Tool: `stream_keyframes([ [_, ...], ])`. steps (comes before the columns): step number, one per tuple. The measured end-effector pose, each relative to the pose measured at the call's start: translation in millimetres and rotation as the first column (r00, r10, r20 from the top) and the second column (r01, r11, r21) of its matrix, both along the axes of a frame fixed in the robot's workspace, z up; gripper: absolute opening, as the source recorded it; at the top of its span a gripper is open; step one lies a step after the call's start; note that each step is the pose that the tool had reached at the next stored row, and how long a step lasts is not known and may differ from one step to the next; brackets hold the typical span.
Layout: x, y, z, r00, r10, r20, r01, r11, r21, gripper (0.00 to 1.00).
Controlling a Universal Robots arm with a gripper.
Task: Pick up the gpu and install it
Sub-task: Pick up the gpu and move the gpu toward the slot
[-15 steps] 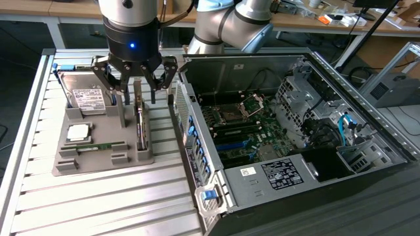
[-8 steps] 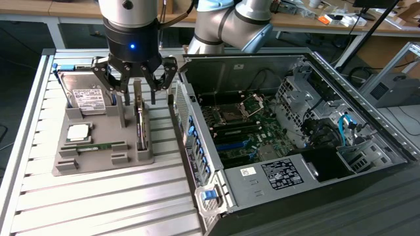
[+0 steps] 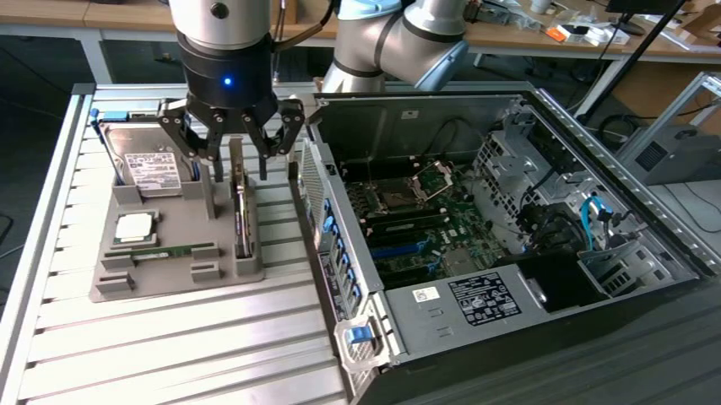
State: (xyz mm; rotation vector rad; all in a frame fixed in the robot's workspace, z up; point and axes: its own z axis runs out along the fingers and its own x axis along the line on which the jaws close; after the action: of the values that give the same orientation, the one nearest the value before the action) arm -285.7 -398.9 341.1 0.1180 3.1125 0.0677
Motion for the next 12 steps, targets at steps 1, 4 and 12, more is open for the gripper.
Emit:
stream_keyframes([
  [1, 0.0, 0.0, -0.2, 1.0000, 0.000, 0.0000, 0.000, 1.0000, 0.0000, 0.54],
  [4, 0.0, 0.0, -0.9, 1.0000, 0.000, 0.0000, 0.000, 1.0000, 0.0000, 0.54],
  [12, 0.0, 0.0, -2.9, 1.0000, 0.000, 0.0000, 0.000, 1.0000, 0.0000, 0.54],
])
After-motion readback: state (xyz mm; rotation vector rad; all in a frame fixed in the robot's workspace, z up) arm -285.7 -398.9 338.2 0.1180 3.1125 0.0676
